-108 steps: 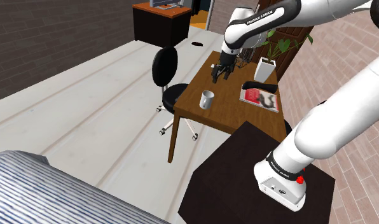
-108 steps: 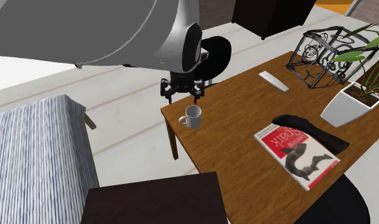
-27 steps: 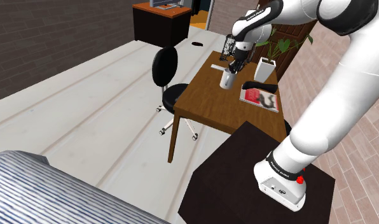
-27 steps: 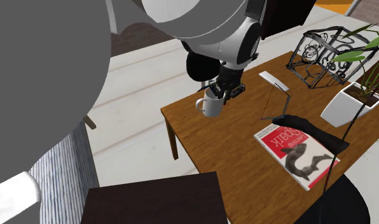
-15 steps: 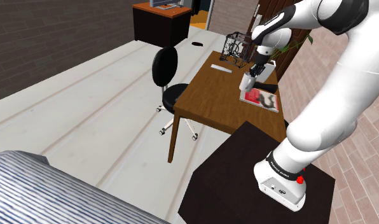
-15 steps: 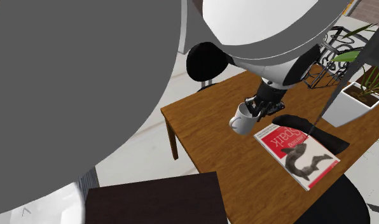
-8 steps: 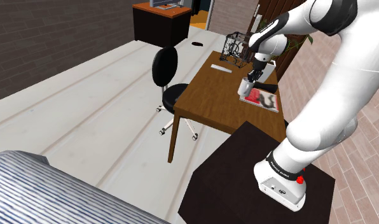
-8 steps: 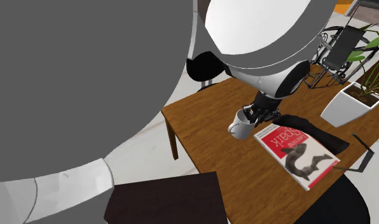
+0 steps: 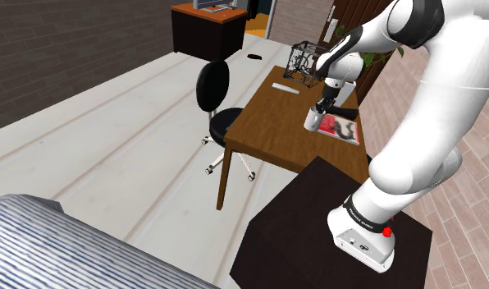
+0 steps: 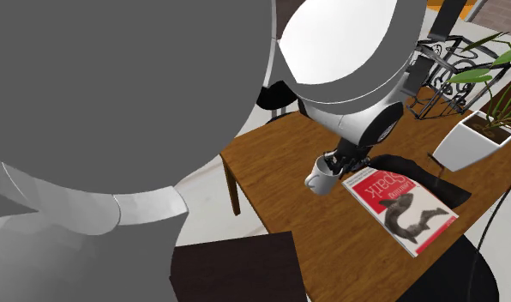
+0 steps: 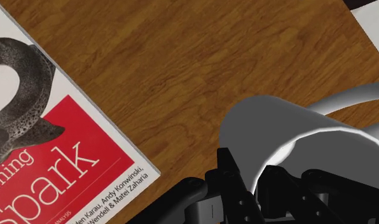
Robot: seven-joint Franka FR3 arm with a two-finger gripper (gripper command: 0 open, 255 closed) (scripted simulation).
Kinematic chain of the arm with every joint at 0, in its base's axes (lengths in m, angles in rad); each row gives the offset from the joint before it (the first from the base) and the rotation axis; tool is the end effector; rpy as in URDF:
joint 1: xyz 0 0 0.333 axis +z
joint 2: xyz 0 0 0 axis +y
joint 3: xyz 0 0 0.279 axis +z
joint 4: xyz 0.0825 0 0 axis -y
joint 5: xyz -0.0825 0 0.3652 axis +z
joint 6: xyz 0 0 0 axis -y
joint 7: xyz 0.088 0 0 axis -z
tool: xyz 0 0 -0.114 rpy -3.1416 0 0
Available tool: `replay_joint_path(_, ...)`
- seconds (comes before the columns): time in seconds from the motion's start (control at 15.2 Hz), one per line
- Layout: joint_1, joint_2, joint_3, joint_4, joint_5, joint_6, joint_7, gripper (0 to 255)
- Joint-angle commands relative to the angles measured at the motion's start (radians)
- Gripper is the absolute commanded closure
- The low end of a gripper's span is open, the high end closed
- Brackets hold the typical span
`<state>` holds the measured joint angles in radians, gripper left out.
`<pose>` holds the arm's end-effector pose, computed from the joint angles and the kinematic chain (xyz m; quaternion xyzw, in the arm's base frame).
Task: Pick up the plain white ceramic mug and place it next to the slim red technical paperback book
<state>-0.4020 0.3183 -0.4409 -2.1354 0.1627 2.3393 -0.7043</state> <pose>0.3592 -0.4019 0.2351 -0.9919 0.1209 0.0354 0.0189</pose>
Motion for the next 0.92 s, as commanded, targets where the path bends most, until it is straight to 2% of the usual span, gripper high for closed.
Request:
replay_joint_path(0.0,-0.005,0.022,0.007,-0.003,0.014,0.023,-0.008,255)
replay_joint_path(0.86,-0.044,0.160,0.060,0.001,0.098,0.148,-0.062,255)
